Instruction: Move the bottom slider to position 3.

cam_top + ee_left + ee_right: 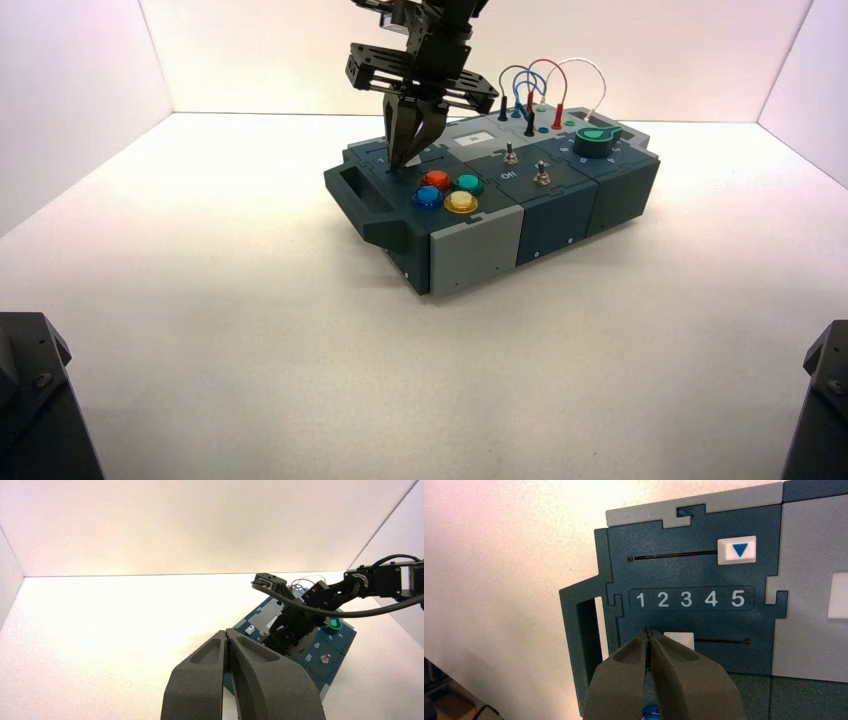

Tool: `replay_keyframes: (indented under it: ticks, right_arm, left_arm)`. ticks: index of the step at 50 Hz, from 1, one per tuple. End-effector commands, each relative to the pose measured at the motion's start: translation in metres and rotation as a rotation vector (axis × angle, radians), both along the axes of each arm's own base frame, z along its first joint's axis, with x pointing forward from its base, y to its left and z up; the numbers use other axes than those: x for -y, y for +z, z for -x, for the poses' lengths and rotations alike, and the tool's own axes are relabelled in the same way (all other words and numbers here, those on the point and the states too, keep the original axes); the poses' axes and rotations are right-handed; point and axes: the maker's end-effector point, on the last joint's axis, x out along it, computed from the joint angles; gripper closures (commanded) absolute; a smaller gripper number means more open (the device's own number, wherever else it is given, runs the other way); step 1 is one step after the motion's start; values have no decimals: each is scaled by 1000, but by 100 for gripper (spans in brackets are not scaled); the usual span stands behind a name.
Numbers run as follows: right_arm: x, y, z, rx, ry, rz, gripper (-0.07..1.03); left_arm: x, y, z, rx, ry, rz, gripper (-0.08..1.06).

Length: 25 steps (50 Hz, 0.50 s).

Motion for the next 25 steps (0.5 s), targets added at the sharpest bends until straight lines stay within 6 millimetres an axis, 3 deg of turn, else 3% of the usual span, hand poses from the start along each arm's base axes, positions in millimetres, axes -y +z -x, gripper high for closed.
replay_keyframes:
  ticks: [1,25]
  right_arm:
    - [-5,14,-9,32,-7,-24,98]
    - [1,13,-13,29,-19,-18,98]
  left_arm:
    - [-1,12,-3,28,9,13,101]
    - [-1,12,-2,30,9,12,101]
